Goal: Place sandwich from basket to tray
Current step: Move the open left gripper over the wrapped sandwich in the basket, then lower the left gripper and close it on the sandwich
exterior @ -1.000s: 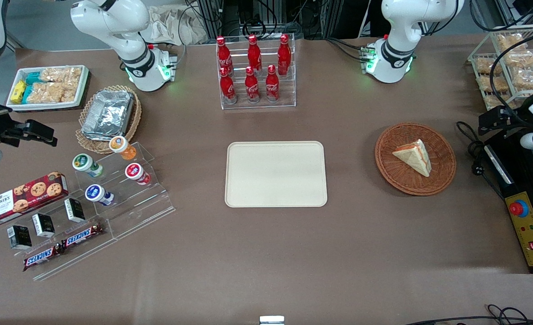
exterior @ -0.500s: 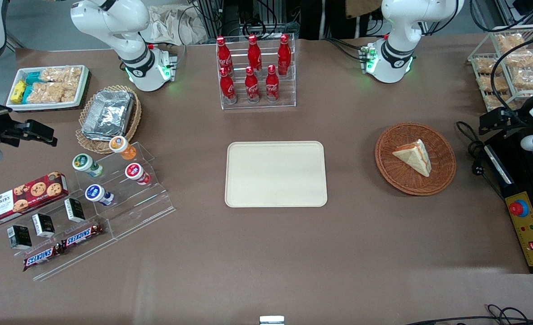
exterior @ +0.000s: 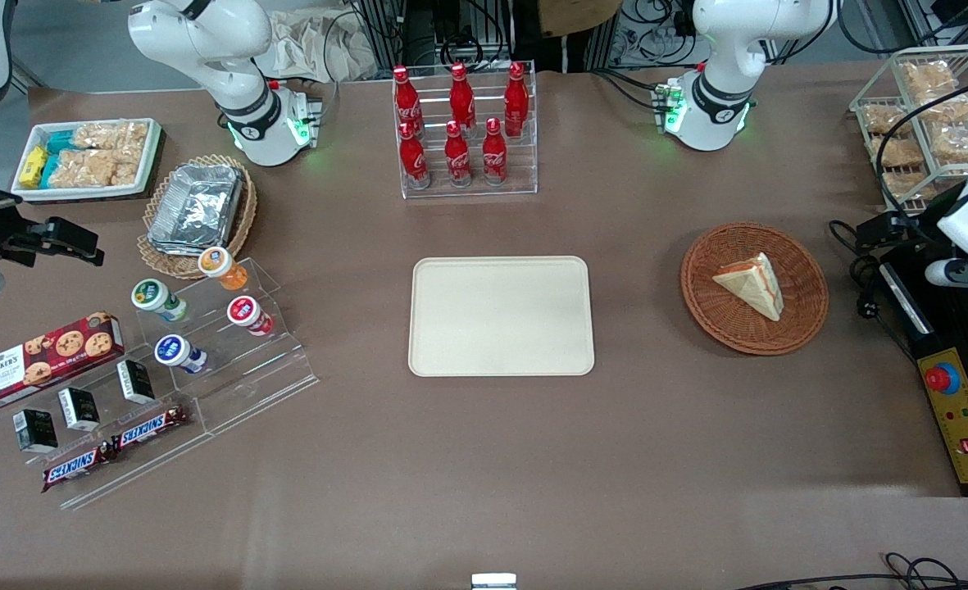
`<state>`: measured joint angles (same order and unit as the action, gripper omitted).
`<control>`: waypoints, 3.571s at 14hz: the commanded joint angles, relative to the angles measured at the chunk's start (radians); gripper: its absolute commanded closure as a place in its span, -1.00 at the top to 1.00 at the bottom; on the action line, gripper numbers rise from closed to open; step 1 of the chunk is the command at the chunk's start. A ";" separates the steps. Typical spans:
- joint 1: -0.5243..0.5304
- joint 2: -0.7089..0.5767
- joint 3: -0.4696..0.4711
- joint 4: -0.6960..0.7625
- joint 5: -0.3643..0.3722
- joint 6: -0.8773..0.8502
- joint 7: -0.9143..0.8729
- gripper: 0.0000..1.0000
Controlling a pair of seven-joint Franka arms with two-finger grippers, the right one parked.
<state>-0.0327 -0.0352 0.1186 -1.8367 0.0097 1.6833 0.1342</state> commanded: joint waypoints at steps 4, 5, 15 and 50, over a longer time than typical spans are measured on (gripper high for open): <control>-0.001 -0.078 0.007 -0.209 -0.024 0.124 -0.178 0.99; 0.000 -0.078 0.007 -0.229 -0.024 0.133 -0.197 0.99; 0.000 -0.006 0.044 -0.352 -0.204 0.256 -0.534 0.99; -0.084 0.123 0.072 -0.642 -0.510 0.727 -0.620 -0.29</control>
<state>-0.1149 0.1380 0.1819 -2.4760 -0.5103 2.4542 -0.4841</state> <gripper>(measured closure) 0.608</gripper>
